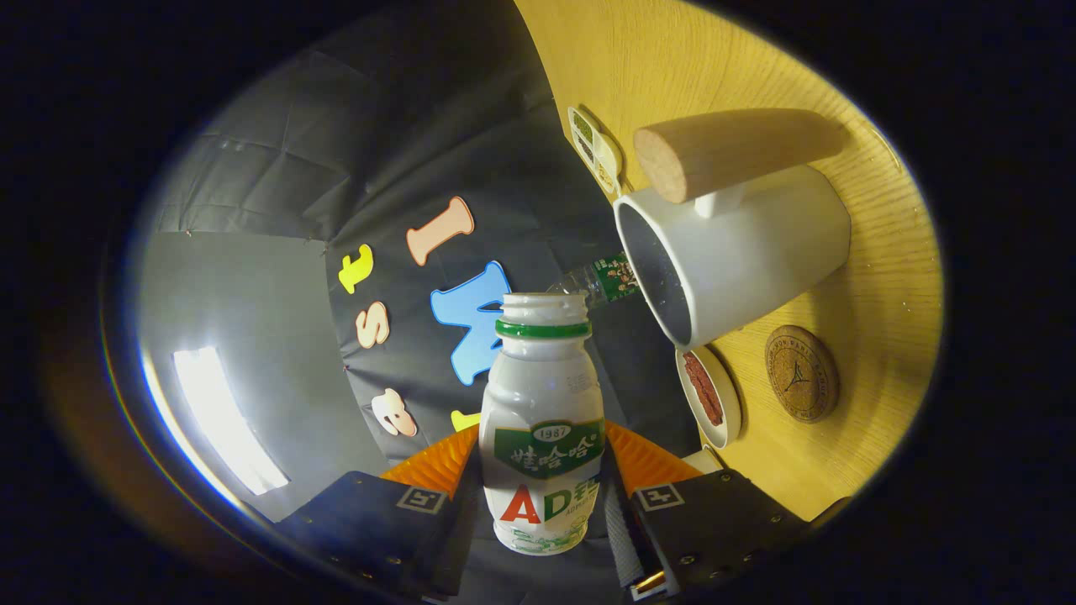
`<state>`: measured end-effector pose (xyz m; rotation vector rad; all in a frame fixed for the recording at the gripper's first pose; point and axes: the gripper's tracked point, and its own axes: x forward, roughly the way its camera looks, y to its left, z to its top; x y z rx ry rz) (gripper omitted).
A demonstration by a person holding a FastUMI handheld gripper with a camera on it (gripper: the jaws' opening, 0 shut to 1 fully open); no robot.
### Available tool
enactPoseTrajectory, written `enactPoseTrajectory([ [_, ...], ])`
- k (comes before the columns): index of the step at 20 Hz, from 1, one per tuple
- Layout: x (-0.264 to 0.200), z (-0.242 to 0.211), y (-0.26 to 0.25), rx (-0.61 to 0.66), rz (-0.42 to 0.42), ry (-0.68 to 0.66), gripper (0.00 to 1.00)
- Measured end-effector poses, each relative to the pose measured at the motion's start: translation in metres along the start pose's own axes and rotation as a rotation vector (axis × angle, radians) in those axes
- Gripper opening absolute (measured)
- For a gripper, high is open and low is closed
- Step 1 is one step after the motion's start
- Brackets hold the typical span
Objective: Take the bottle from table, then pour the juice into the cup, finally place the bottle on the coaster
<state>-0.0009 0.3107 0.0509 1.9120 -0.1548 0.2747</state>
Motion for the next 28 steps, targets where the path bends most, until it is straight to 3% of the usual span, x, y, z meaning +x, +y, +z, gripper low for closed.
enactPoseTrajectory([
  [21, 0.000, 0.000, -0.007, -0.044, -0.041, 0.004, 0.67],
  [28, -0.001, 0.004, -0.020, -0.211, -0.076, 0.009, 0.67],
])
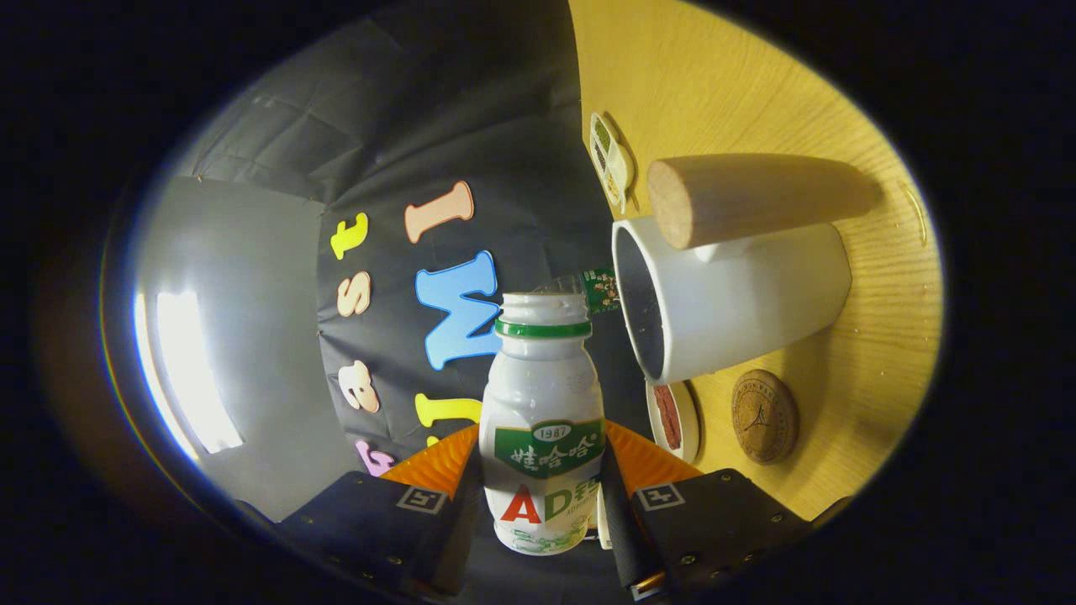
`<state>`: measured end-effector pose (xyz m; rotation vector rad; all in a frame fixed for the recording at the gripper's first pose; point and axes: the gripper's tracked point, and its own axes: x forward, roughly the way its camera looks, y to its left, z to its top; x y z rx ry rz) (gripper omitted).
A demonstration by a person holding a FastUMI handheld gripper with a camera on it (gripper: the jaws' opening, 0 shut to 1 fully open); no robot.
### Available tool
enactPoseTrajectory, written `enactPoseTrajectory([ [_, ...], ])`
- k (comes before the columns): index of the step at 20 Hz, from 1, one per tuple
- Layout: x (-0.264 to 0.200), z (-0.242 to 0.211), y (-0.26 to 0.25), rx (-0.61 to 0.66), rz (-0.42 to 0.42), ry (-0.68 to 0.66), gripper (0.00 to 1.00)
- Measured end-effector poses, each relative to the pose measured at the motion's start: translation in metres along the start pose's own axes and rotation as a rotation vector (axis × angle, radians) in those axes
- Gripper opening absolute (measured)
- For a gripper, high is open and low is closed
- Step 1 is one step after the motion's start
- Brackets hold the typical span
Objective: Take the bottle from table, then pour the juice into the cup, finally place the bottle on the coaster
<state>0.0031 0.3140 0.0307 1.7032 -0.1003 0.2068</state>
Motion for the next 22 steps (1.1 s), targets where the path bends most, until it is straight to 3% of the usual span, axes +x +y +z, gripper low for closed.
enactPoseTrajectory([
  [8, 0.005, -0.005, -0.003, -0.261, -0.037, 0.018, 0.67],
  [22, 0.008, -0.020, 0.006, -0.539, -0.034, 0.057, 0.67],
])
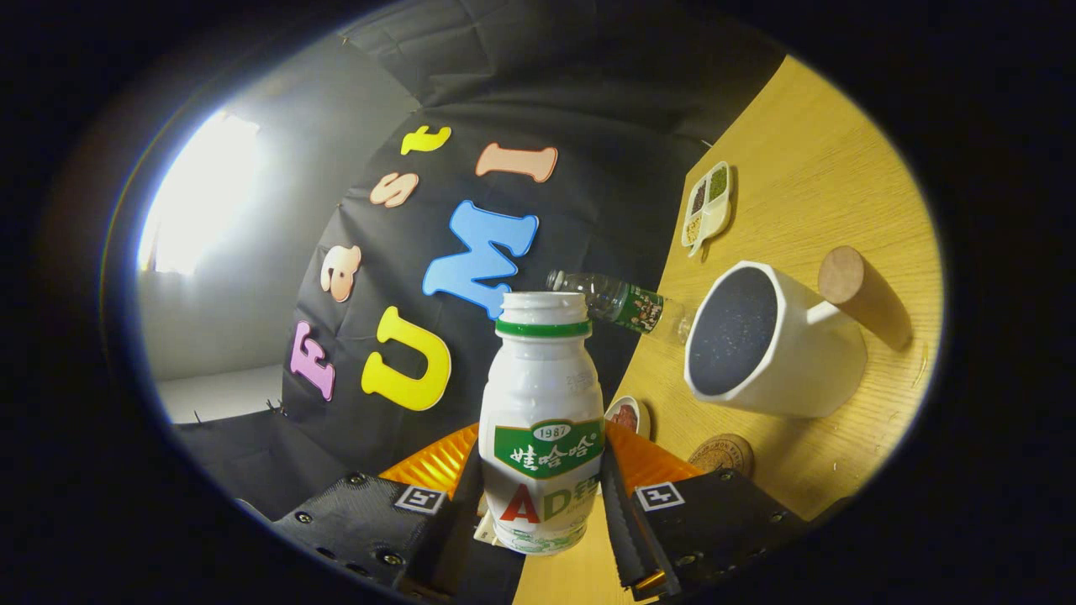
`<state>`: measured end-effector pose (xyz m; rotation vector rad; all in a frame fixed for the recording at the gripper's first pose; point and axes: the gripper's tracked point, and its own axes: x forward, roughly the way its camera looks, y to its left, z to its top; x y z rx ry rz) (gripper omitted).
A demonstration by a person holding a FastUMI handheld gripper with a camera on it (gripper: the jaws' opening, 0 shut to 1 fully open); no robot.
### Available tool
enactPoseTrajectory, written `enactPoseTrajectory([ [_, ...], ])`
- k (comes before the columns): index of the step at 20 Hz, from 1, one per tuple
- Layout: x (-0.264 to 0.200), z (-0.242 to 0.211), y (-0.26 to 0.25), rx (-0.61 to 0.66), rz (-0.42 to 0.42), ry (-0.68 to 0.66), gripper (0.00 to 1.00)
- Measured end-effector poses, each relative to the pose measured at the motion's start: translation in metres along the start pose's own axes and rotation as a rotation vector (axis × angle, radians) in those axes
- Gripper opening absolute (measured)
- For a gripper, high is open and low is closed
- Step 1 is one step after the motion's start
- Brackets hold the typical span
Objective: Take the bottle from table, then pour the juice into the cup, finally place the bottle on the coaster
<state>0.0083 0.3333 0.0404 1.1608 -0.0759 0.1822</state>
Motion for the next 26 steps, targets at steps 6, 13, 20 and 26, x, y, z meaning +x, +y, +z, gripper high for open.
enactPoseTrajectory([
  [6, 0.006, -0.015, -0.005, -0.238, -0.063, 0.044, 0.67],
  [13, 0.003, -0.012, -0.006, -0.584, -0.138, 0.060, 0.67],
  [20, 0.001, -0.009, -0.001, -0.855, -0.170, 0.044, 0.67],
  [26, 0.009, -0.007, -0.003, -1.144, -0.233, 0.037, 0.67],
])
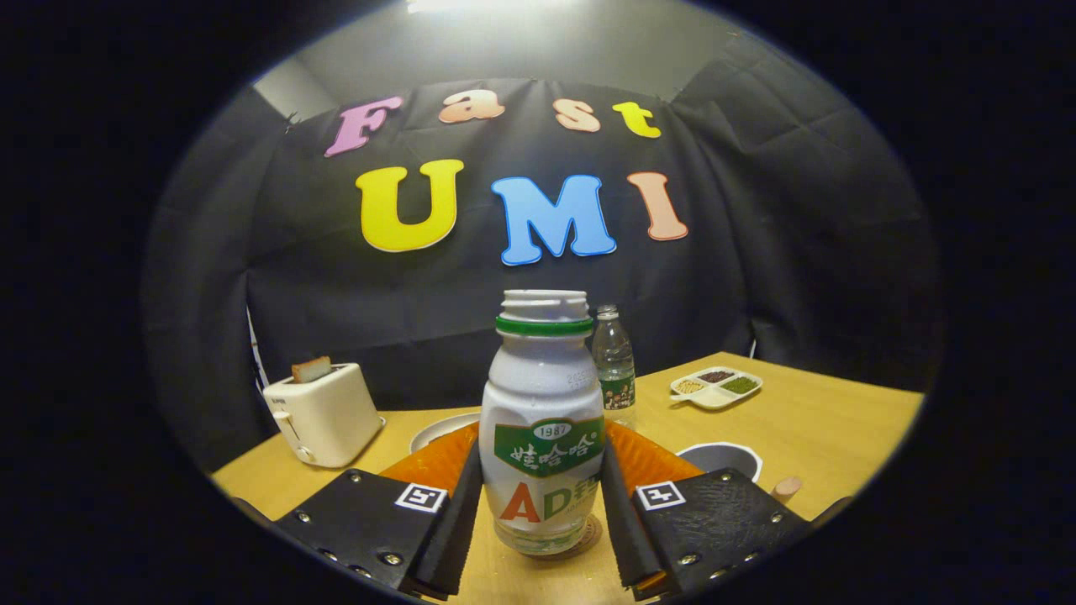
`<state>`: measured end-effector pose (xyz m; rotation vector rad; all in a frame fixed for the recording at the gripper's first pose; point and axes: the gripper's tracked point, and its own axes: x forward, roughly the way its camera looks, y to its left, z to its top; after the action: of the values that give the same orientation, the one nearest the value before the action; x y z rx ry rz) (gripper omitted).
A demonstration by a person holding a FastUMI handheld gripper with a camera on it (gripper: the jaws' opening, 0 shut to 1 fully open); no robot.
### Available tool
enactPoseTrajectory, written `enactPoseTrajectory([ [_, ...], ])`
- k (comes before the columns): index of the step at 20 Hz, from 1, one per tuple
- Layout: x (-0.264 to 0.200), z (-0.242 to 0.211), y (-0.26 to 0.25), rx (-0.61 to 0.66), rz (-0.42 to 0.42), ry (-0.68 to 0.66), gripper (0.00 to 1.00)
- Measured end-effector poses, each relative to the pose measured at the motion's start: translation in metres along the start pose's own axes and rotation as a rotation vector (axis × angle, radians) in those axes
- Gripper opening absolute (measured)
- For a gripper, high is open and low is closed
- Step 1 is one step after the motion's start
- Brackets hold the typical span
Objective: Take the bottle from table, then pour the juice into the cup, finally place the bottle on the coaster
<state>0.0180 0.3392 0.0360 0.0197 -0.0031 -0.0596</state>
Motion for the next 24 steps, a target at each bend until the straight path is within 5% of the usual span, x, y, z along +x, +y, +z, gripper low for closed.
enactPoseTrajectory([
  [3, 0.005, -0.007, 0.005, -0.089, -0.004, 0.018, 0.67],
  [24, 0.043, -0.055, 0.012, -0.099, 0.050, 0.086, 0.68],
])
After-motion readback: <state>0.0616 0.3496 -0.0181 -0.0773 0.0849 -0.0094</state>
